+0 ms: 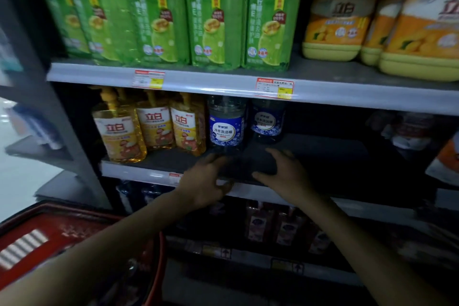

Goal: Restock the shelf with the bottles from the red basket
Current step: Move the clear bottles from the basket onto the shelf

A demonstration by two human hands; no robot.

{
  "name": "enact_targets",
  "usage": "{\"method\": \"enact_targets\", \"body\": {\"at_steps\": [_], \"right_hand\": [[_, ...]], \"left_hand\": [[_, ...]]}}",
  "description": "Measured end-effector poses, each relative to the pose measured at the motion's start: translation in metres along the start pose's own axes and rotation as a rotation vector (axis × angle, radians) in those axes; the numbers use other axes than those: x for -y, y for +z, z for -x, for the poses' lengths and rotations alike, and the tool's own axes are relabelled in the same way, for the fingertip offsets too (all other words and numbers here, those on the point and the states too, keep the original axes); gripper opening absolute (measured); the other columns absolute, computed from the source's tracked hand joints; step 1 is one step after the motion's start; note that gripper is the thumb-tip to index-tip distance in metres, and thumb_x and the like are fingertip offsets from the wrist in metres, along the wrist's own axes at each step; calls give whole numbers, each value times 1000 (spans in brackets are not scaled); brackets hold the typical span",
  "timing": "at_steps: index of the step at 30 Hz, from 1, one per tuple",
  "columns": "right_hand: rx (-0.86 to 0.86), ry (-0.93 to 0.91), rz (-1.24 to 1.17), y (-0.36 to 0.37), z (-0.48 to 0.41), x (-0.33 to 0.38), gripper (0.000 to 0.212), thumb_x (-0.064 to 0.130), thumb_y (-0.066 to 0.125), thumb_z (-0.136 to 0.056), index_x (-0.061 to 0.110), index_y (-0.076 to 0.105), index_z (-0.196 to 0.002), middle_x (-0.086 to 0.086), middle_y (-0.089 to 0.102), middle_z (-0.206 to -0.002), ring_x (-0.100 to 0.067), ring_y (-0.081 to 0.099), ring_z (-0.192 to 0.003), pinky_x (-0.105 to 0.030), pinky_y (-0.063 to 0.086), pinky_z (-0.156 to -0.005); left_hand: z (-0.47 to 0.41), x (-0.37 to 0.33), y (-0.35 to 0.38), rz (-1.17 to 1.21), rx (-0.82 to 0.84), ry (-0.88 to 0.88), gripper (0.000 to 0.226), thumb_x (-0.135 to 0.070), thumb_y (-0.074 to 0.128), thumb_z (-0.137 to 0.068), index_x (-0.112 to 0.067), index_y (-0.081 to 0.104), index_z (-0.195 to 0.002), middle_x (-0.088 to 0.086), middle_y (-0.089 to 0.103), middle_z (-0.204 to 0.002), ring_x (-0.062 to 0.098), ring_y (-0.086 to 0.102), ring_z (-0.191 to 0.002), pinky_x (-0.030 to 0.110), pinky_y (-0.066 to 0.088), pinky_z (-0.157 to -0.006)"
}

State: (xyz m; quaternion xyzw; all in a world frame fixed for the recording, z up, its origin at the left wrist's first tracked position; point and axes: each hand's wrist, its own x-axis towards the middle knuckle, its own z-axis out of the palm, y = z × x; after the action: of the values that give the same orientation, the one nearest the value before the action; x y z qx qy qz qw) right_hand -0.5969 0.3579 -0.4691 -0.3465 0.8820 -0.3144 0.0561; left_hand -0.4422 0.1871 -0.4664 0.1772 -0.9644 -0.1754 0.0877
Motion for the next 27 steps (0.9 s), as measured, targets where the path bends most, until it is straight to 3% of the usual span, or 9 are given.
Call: {"method": "enact_targets", "body": {"at_steps": [4,8,11,13,15,18,23,27], "right_hand": [[105,-175,125,18,24,35,84,49,74,-86,26,33,-155,-3,30,-156,-27,34,-142,-38,38,-113],[282,-239,153,44,42,76,95,62,69,-85,31,20,-160,1,9,-167,-27,18,-152,-45,33,-117],[392,-301,184,65,55,105,96,67,65,-86,35,13,-160,4,-2,-168,-28,11,-153,-46,29,-120],[410,-375,219,85,64,119,96,69,62,-86,35,13,-160,6,1,-167,-27,10,-153,-45,25,-121],[434,-420,220,108,74,128,97,69,63,-84,35,13,-160,7,3,-166,-23,8,-154,-45,22,-124],[533,-452,242,143,87,131,99,68,65,-83,37,10,-160,5,2,-167,-23,6,-155,-46,21,-124],[672,-519,304,178,107,139,92,61,64,-87,38,11,-159,2,10,-166,-25,17,-152,-44,27,-123],[755,-602,406,208,124,152,86,56,59,-93,34,10,-161,-4,11,-167,-24,15,-153,-38,23,-124]], "left_hand": [[50,32,-21,-253,87,32,88,-76,36,-85,-32,23,-160,0,20,-168,26,22,-154,47,30,-120],[102,77,-29,-334,138,-12,85,-71,43,-93,-42,3,-162,-5,5,-172,24,8,-158,52,18,-126],[143,107,-38,-400,156,-31,87,-78,23,-84,-45,0,-161,-4,5,-172,24,7,-159,52,17,-126],[171,129,-39,-402,167,-70,90,-78,22,-81,-45,-1,-161,-3,9,-172,24,10,-158,52,18,-126],[198,152,-35,-388,142,-103,87,-78,32,-85,-46,2,-160,-4,19,-170,23,18,-157,49,23,-124],[235,193,-22,-368,148,-205,79,-71,40,-88,-43,21,-160,-6,34,-164,21,35,-150,42,32,-120],[265,240,-10,-323,80,-299,65,-48,67,-88,-28,53,-148,1,61,-142,26,62,-124,38,54,-95],[287,253,8,-338,90,-346,66,-54,60,-92,-29,47,-152,0,59,-142,27,61,-124,41,52,-96]]}}
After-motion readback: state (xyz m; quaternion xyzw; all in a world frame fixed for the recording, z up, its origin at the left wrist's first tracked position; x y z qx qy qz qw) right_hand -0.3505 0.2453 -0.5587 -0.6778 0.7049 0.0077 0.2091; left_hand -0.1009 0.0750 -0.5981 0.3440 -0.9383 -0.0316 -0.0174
